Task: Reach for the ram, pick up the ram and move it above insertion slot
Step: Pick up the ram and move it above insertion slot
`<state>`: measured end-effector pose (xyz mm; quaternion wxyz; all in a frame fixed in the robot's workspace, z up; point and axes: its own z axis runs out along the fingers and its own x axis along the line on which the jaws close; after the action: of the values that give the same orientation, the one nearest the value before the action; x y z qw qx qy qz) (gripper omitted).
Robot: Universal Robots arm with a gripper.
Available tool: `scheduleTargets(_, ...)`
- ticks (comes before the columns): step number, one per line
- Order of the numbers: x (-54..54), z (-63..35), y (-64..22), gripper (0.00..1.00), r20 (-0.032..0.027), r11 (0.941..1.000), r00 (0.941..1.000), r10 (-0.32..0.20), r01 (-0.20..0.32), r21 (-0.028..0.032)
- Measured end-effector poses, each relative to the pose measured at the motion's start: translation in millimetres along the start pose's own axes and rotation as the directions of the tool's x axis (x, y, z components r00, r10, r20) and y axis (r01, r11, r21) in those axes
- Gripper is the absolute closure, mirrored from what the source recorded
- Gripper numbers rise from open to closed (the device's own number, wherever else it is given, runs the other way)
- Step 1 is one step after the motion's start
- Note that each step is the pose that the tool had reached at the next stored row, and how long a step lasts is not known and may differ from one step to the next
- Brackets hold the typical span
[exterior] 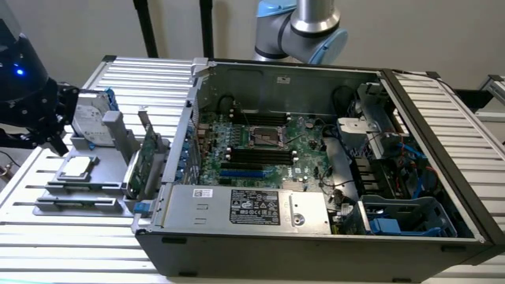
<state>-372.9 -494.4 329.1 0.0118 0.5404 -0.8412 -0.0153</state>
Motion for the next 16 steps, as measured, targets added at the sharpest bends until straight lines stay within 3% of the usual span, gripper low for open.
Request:
scheduleTargets(3,0.0,1.2,0.0,0.89,-0.0022,0.9985,0.9985,-0.055,0.055,0.0001)
scheduleTargets(7,0.0,2.6,0.0,0.89,-0.0049,0.9919,0.9919,-0.127,0.127,0.0001)
scheduleTargets(12,0.1,3.7,0.1,0.89,-0.0084,0.9764,0.9764,-0.216,0.216,-0.0002)
scheduleTargets(16,0.1,4.5,0.4,0.89,-0.0112,0.9586,0.9585,-0.285,0.285,-0.0007)
